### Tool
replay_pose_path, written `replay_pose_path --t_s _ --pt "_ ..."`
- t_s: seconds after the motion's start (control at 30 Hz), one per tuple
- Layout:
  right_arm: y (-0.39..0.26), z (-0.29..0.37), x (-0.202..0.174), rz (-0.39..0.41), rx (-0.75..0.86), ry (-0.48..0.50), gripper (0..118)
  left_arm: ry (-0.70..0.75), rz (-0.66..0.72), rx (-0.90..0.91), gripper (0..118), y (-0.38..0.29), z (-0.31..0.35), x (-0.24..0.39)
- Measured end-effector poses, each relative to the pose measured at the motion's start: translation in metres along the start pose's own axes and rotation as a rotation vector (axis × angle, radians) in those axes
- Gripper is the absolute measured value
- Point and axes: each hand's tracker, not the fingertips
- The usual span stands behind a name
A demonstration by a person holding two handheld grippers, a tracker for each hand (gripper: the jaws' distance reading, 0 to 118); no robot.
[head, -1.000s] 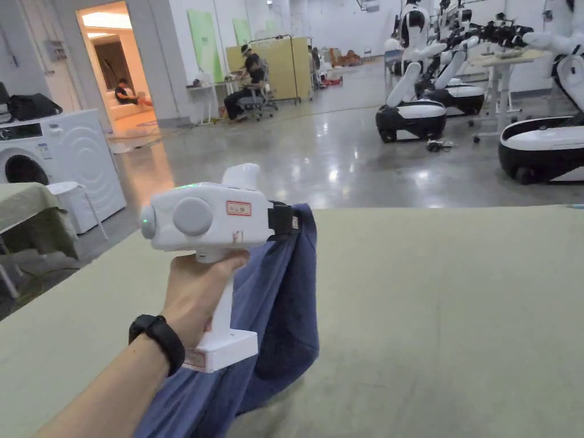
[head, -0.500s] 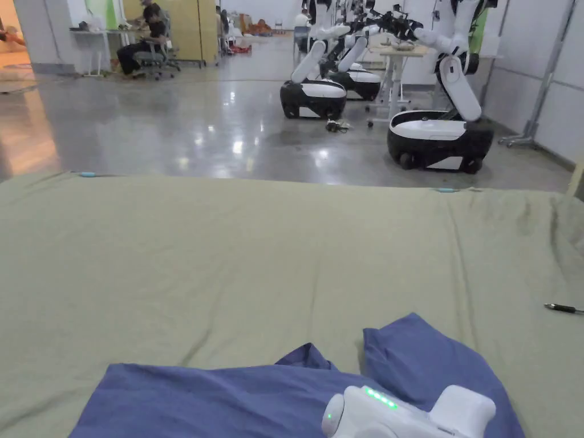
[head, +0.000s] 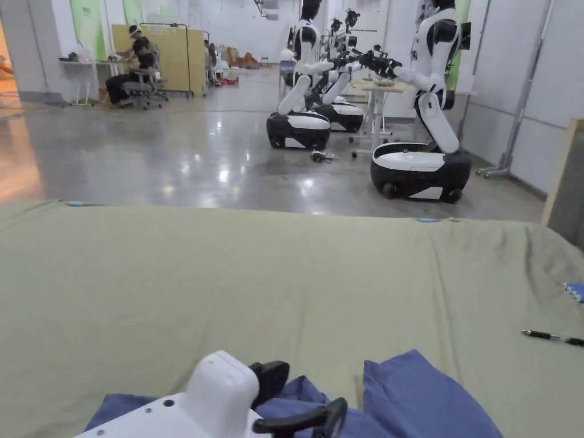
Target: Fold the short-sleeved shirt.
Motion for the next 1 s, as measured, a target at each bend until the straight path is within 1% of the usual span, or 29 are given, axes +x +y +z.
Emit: replay_pose_path --t_s 0.03,0.1,0.17,0.2,0.23,0.27,0.33,0.4,0.43,0.47,0.53,0.57,0.63,0.67,0.73,0.83,0.87,0.9,0.93,0.97,1.0 --pt "0.003 -0.001 -0.005 0.008 0.005 0.012 0 0.079 -0.020 0.039 64 0.003 0.020 -0.008" --pt "0.006 -0.002 -0.013 0.014 0.020 0.032 0 0.180 -0.029 0.080 64 0.006 0.053 -0.020" --pt "0.009 -0.003 -0.019 0.000 0.028 0.060 0 0.249 -0.030 0.096 62 0.006 0.082 -0.028" --pt "0.010 -0.002 -0.023 -0.005 0.031 0.072 0 0.296 -0.039 0.129 55 0.004 0.097 -0.028" --pt "0.010 -0.002 -0.025 -0.007 0.032 0.077 0 0.340 -0.045 0.146 26 0.002 0.107 -0.029" --pt "0.011 -0.002 -0.029 -0.007 0.031 0.082 0 0.390 -0.047 0.148 8 0.000 0.117 -0.028" --pt "0.011 0.000 -0.034 -0.002 0.030 0.088 0 0.373 -0.038 0.134 8 -0.003 0.136 -0.032" --pt "0.012 0.001 -0.039 0.009 0.035 0.094 0 0.459 -0.013 0.094 7 -0.009 0.145 -0.032" --pt "0.012 0.002 -0.042 0.013 0.040 0.098 0 0.467 -0.014 0.071 3 -0.012 0.148 -0.034" --pt "0.012 0.003 -0.044 0.016 0.044 0.103 0 0.484 -0.004 0.082 3 -0.015 0.151 -0.036" --pt "0.013 0.005 -0.047 0.019 0.055 0.107 0 0.460 0.060 0.073 3 -0.017 0.155 -0.045" --pt "0.013 0.005 -0.049 0.019 0.055 0.109 0 0.458 0.085 0.099 3 -0.018 0.158 -0.048" --pt "0.013 0.005 -0.050 0.020 0.047 0.114 0 0.456 0.108 0.096 3 -0.016 0.156 -0.056" --pt "0.013 0.006 -0.051 0.023 0.044 0.112 0 0.467 0.093 0.093 3 -0.015 0.155 -0.059" --pt "0.012 0.007 -0.052 0.031 0.038 0.110 0 0.467 0.093 0.061 3 -0.013 0.149 -0.068" --pt "0.010 0.010 -0.051 0.042 0.033 0.108 0 0.408 0.124 -0.020 3 -0.012 0.129 -0.091" --pt "0.008 0.010 -0.049 0.043 0.032 0.108 0 0.354 0.165 -0.095 3 -0.013 0.115 -0.105" --pt "0.006 0.012 -0.047 0.042 0.031 0.107 0 0.363 0.171 -0.090 3 -0.016 0.105 -0.116" --pt "0.003 0.013 -0.045 0.040 0.034 0.103 0 0.329 0.184 -0.136 3 -0.018 0.090 -0.130" --pt "0.000 0.015 -0.043 0.036 0.037 0.099 0 0.300 0.223 -0.219 4 -0.020 0.073 -0.144" --pt "-0.005 0.014 -0.036 0.026 0.033 0.096 0 0.305 0.253 -0.256 6 -0.024 0.054 -0.159"
